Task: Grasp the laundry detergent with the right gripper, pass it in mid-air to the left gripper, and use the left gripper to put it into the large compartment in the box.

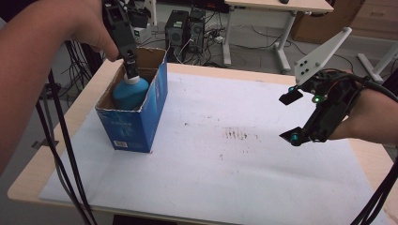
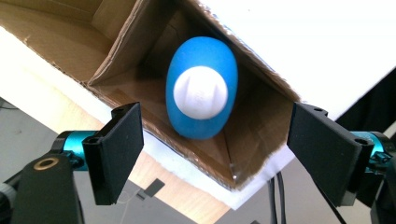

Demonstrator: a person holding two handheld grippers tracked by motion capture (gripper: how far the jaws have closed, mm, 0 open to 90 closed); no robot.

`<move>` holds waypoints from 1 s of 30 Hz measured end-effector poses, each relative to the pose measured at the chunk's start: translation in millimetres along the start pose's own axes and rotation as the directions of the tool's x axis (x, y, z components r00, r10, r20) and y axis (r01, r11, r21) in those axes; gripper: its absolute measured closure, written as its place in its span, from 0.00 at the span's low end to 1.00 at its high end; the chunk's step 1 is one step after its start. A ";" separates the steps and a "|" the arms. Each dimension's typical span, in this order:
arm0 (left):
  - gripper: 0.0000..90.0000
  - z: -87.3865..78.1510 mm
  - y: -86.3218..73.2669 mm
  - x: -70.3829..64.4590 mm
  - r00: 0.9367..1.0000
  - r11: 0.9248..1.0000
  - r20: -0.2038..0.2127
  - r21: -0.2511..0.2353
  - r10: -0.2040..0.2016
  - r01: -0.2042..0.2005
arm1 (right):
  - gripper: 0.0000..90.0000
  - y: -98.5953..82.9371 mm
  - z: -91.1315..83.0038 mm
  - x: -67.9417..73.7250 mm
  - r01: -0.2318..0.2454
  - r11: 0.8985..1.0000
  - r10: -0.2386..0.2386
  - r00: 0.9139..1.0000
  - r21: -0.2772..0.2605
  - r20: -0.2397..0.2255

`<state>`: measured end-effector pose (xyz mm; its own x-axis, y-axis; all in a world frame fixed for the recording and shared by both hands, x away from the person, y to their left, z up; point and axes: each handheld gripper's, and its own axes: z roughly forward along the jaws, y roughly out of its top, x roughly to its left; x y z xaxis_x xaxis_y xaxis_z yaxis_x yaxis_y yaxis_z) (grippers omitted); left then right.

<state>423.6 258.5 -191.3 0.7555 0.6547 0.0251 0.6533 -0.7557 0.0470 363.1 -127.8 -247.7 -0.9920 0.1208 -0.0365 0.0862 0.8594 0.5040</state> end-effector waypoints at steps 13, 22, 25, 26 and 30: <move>0.15 -15.9 19.4 -42.6 0.971 0.970 0.010 -0.032 0.240 -0.239 | 0.01 14.2 -3.4 -5.1 0.034 0.996 -0.031 0.999 0.084 -0.041; 0.08 -9.4 34.6 -63.5 0.944 0.944 0.031 -0.009 0.329 -0.329 | 0.01 23.2 -3.7 -10.1 0.053 0.990 -0.047 0.998 0.128 -0.047; 0.07 -6.3 39.7 -68.7 0.934 0.935 0.045 0.000 0.355 -0.356 | 0.01 24.0 -3.5 -11.3 0.061 0.989 -0.054 0.997 0.135 -0.053; 0.07 -5.1 41.5 -70.1 0.930 0.931 0.047 0.003 0.364 -0.364 | 0.01 24.0 -3.3 -11.7 0.062 0.988 -0.055 0.997 0.139 -0.055; 0.07 1.0 49.7 -73.6 0.925 0.926 0.062 -0.001 0.376 -0.377 | 0.01 23.1 -0.8 -13.2 0.062 0.984 -0.052 0.997 0.167 -0.066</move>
<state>400.5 172.7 -191.8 0.9472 0.3201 -0.0210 0.3206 -0.9465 0.0352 378.1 -109.9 -234.9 -0.9990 0.0434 -0.0059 0.0386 0.9363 0.3492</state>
